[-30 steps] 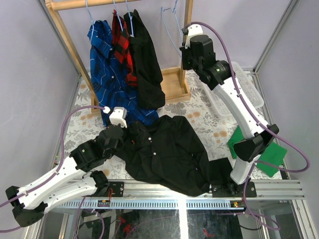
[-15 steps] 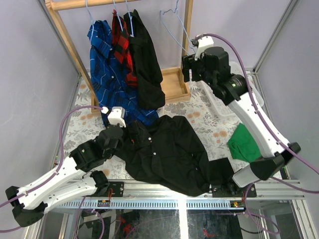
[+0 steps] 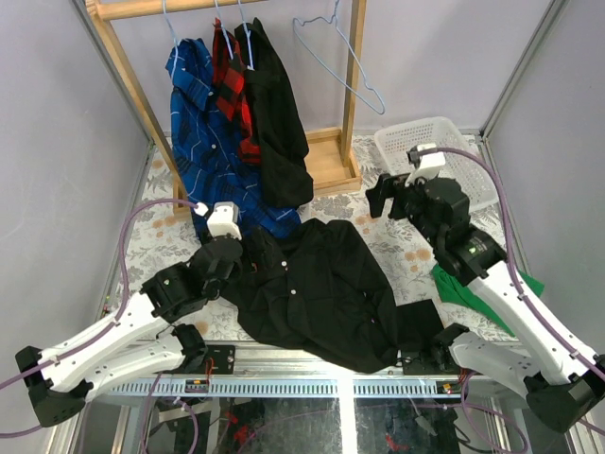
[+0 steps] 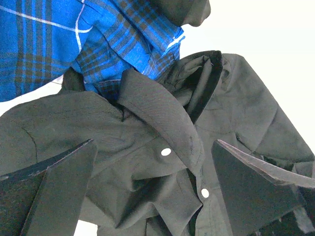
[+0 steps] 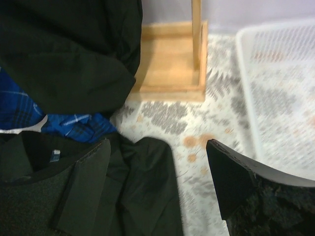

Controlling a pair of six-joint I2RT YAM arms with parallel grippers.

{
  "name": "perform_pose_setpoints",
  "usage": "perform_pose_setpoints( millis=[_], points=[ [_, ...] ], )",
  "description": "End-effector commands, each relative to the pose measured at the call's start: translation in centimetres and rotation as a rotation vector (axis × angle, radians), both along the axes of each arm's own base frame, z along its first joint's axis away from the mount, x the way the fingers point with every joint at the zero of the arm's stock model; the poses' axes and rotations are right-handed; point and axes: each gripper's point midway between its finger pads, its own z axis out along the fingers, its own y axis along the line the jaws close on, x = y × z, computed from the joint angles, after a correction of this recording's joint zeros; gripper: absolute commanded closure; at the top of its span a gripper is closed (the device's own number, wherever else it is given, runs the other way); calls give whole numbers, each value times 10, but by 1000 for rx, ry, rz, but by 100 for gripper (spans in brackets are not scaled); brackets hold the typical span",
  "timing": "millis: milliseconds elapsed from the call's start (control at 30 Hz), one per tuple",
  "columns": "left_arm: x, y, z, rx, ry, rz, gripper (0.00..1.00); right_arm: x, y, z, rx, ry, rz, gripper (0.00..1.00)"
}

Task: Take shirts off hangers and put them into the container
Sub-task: Pick up the shirt from the center of the board.

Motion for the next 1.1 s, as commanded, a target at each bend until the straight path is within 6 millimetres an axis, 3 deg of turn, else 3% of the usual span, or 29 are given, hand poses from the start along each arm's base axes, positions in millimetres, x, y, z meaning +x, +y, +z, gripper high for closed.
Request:
perform_pose_setpoints(
  millis=[0,133,200,300,567,667,800,867,967,1067],
  points=[
    [5,-3,-2,-25,1,34,0,-14,23,-41,212,136,38,15],
    [6,-1,-2,-34,2,59,0,-44,72,-84,341,335,263,15],
    [7,5,0,-33,-2,98,0,-57,94,-102,313,403,321,13],
    [8,17,4,-34,-13,158,0,-69,124,-115,153,366,371,8],
    [4,37,23,-99,-56,240,0,-84,197,-130,70,292,541,1],
    [2,42,26,-114,-68,250,0,-79,210,-137,143,312,516,1],
    [-1,48,27,-108,-70,260,0,-62,208,-166,208,369,356,1],
    [-2,49,26,-105,-63,261,0,-63,216,-174,233,392,372,1],
    [-2,47,22,-111,-53,260,0,-58,229,-183,233,423,372,1],
    [-2,43,22,-126,-51,247,0,-46,229,-206,169,486,276,1]
  ],
)
